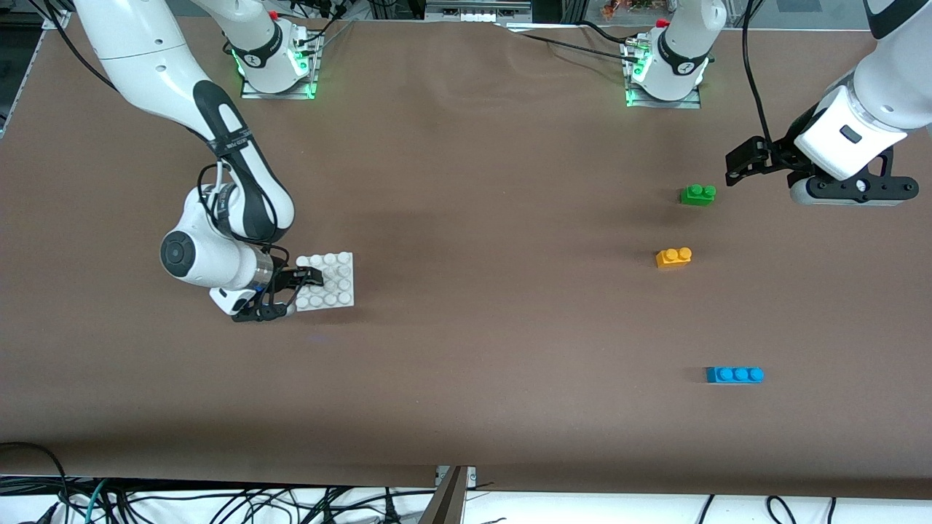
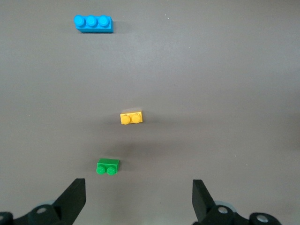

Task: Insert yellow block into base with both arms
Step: 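Slide the white base plate with the right gripper toward the table middle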

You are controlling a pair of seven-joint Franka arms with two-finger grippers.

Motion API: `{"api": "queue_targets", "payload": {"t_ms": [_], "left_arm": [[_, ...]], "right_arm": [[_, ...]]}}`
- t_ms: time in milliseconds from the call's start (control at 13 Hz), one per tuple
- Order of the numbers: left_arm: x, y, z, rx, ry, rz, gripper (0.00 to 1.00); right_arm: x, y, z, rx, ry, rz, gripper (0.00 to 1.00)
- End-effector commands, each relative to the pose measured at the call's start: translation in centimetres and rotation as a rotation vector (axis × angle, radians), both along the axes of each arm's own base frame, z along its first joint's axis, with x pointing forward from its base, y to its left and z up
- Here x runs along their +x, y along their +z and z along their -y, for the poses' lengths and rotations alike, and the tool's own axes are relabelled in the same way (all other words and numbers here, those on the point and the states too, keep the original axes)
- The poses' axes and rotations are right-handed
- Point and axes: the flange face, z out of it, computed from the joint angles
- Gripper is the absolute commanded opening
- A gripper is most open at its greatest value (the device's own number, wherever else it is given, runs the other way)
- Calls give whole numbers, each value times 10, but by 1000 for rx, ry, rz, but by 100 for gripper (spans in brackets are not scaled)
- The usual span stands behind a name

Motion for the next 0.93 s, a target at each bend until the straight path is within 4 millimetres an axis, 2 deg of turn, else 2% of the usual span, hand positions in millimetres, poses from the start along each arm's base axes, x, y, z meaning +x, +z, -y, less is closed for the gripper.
{"api": "queue_targets", "payload": {"t_ms": [0,231,617,848], "left_arm": [[2,2,-2,10,9,3,100],[1,3,-2,10,9,5,100],[1,3,-3,11,11,3,100],[2,2,-3,10,11,2,100]], "right_arm": [[2,-13,-21,16,-16,-11,62],[0,-13,-28,21,-23,-14,62],[2,-12,-70,23,-49,-15,62],[1,-10,-88,23,-45,-13,62]]}}
